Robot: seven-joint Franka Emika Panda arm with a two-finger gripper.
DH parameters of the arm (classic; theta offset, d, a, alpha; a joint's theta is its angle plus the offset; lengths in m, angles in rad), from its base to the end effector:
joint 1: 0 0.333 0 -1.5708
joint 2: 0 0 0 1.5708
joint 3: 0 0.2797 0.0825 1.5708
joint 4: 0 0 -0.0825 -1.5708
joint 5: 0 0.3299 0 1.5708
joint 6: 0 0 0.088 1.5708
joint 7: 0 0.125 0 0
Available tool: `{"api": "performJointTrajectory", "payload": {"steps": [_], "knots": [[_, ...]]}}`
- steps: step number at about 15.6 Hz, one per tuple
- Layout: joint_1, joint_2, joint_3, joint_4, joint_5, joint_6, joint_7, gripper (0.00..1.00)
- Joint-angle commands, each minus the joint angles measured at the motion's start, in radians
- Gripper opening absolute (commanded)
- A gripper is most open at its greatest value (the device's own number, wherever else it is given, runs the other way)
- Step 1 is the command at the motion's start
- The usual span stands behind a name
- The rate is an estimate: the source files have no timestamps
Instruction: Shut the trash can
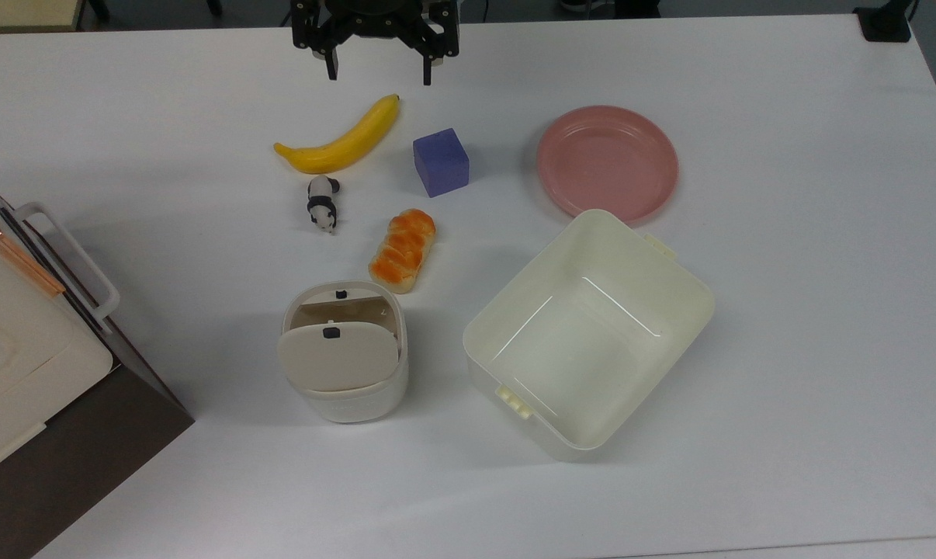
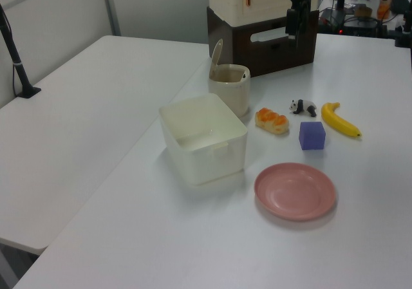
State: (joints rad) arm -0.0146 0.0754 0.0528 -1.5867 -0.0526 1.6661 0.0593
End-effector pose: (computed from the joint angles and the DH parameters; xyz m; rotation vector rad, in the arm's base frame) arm 0.5278 0.0132 0.5333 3.0933 -0.0253 0.0100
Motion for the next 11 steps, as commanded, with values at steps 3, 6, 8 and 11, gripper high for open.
{"api": "performJointTrajectory", "payload": {"steps": [3, 6, 8, 11], "knots": [[0.008, -0.017, -0.008, -0.022, 0.013, 0.003, -0.030, 1.00], [0.008, -0.017, -0.008, -0.022, 0.014, 0.003, -0.078, 1.00], [0.008, -0.017, -0.008, -0.022, 0.014, 0.003, -0.078, 1.00], [0.008, -0.017, -0.008, -0.022, 0.014, 0.003, -0.078, 1.00]]}}
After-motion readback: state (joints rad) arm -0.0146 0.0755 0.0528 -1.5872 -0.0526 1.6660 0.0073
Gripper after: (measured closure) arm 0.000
